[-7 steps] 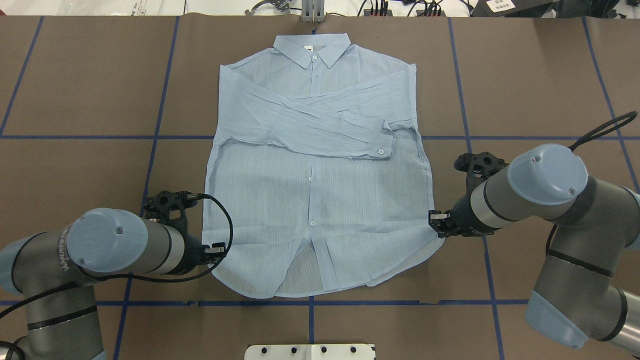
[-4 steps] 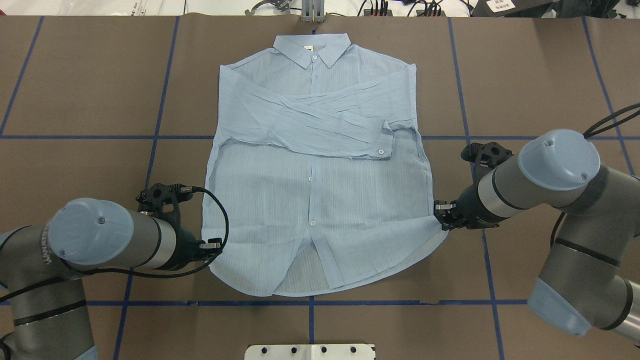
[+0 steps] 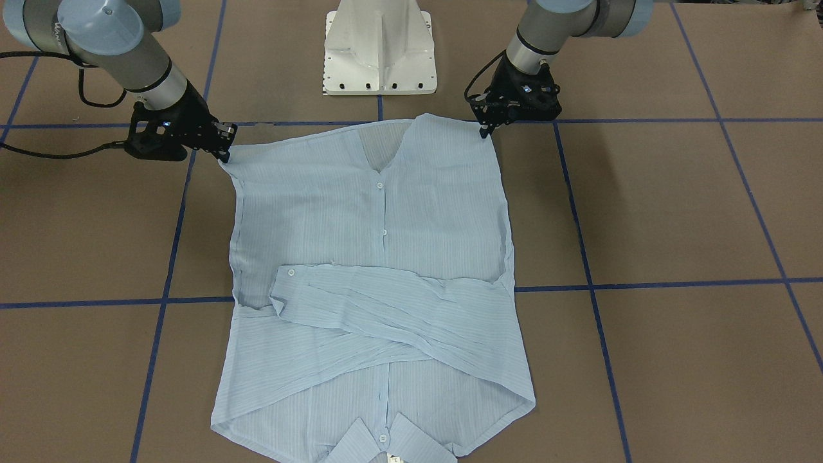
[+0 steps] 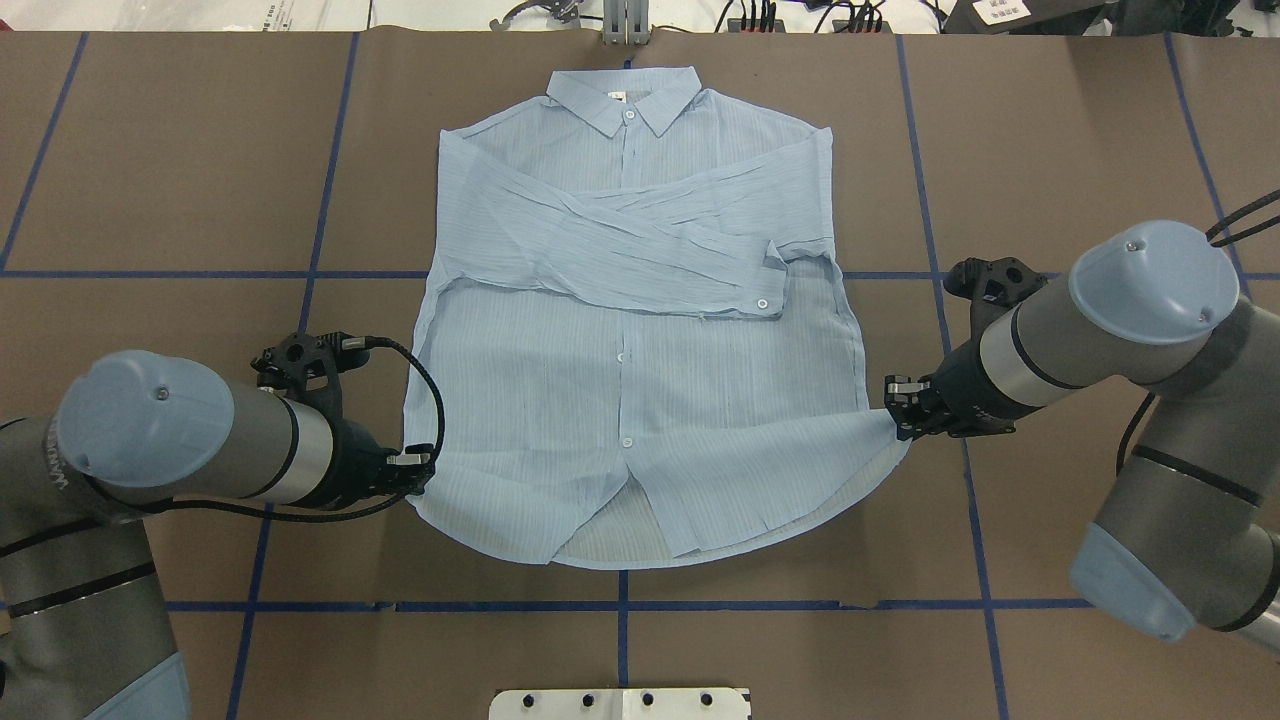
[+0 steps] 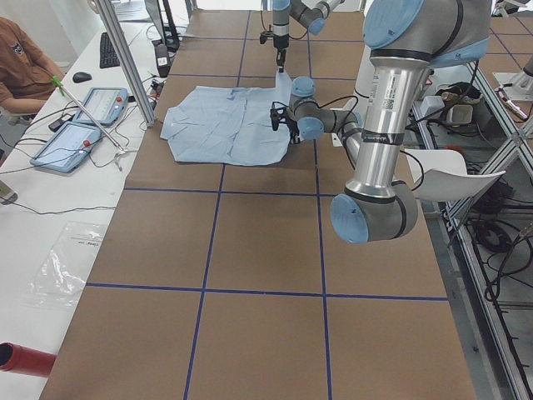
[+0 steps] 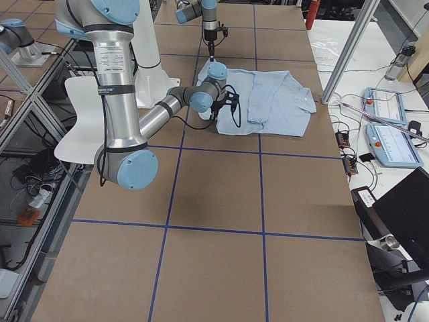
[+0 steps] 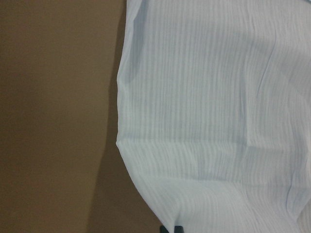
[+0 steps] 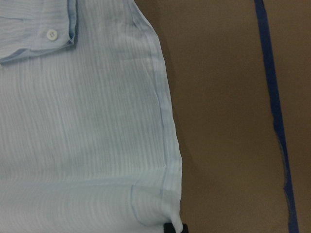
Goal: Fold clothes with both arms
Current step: 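Lift the hem with both grippers and carry it toward the collar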
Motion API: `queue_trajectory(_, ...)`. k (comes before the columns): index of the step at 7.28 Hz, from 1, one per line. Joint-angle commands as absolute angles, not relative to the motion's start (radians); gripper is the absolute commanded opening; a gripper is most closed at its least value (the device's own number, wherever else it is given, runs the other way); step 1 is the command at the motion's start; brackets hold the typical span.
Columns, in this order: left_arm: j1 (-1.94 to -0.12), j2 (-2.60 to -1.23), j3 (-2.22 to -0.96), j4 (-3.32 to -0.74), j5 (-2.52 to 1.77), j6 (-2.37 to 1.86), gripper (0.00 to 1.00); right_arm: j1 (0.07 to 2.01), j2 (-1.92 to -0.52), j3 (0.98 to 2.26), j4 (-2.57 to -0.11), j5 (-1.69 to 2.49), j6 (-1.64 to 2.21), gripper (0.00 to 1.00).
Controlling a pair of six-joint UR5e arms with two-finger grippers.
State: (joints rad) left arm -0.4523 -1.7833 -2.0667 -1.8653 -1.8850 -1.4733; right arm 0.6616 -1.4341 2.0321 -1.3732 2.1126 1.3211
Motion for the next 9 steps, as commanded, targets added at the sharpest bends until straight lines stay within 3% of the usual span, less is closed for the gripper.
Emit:
queue_trajectory(1, -0.472, -1.779, -2.066, -1.879, -1.908, -1.470, 0.00, 0.702, -1.434, 2.029, -1.374, 2.154, 1.292, 0.00)
queue_trajectory(9, -0.525, -1.752, -2.065, -1.882, -1.931, -1.413, 0.00, 0.744, -1.431, 2.017, -1.374, 2.194, 1.253, 0.00)
